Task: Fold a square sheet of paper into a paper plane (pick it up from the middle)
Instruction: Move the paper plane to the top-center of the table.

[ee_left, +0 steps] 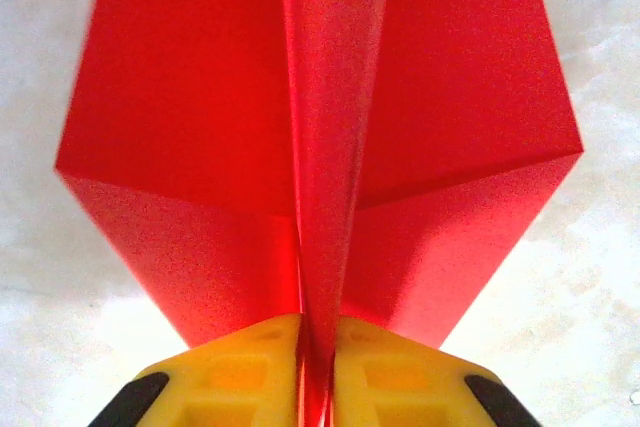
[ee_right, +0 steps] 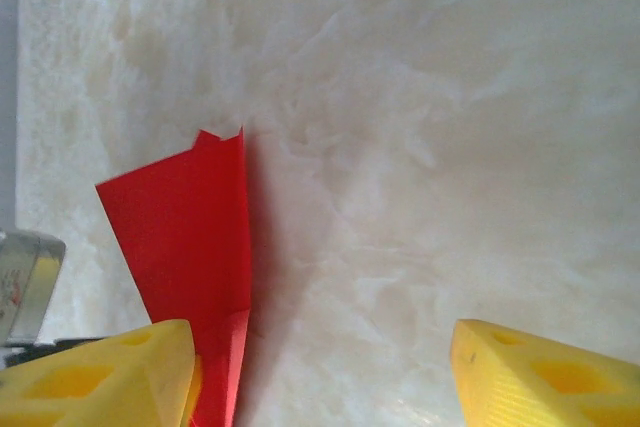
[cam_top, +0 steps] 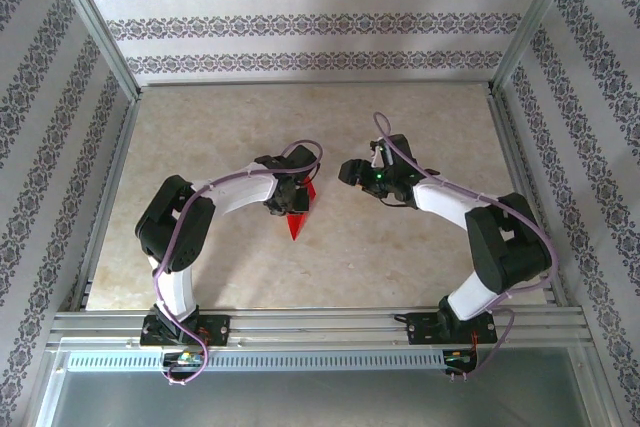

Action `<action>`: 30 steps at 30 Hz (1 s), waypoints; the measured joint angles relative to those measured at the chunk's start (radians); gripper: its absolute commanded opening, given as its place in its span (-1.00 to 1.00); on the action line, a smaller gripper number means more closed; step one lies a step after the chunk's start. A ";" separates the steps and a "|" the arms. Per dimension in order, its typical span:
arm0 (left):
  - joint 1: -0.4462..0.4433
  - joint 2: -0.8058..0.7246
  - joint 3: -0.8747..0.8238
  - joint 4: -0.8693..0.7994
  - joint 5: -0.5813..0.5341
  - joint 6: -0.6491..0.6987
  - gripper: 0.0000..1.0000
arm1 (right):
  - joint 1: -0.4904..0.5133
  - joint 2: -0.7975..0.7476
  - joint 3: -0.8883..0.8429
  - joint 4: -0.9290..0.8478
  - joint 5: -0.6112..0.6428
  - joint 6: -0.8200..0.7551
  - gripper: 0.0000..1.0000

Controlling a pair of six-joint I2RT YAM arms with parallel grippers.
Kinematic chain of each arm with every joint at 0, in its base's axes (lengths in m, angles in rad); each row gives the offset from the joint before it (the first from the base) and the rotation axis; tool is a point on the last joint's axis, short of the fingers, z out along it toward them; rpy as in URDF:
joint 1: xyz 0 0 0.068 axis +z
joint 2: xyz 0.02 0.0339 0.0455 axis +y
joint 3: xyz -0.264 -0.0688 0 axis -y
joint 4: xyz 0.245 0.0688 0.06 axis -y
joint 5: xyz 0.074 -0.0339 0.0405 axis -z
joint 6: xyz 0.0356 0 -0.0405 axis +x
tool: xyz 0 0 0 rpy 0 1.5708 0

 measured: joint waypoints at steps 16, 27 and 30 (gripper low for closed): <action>0.003 0.081 0.056 -0.029 0.001 0.018 -0.61 | -0.013 -0.046 -0.012 -0.055 0.082 -0.050 0.46; 0.003 0.106 0.086 -0.046 0.000 0.015 -0.78 | -0.013 -0.046 -0.013 -0.055 0.086 -0.062 0.71; 0.003 0.106 0.090 -0.056 -0.003 0.014 -0.83 | -0.013 -0.052 -0.018 -0.060 0.102 -0.077 0.93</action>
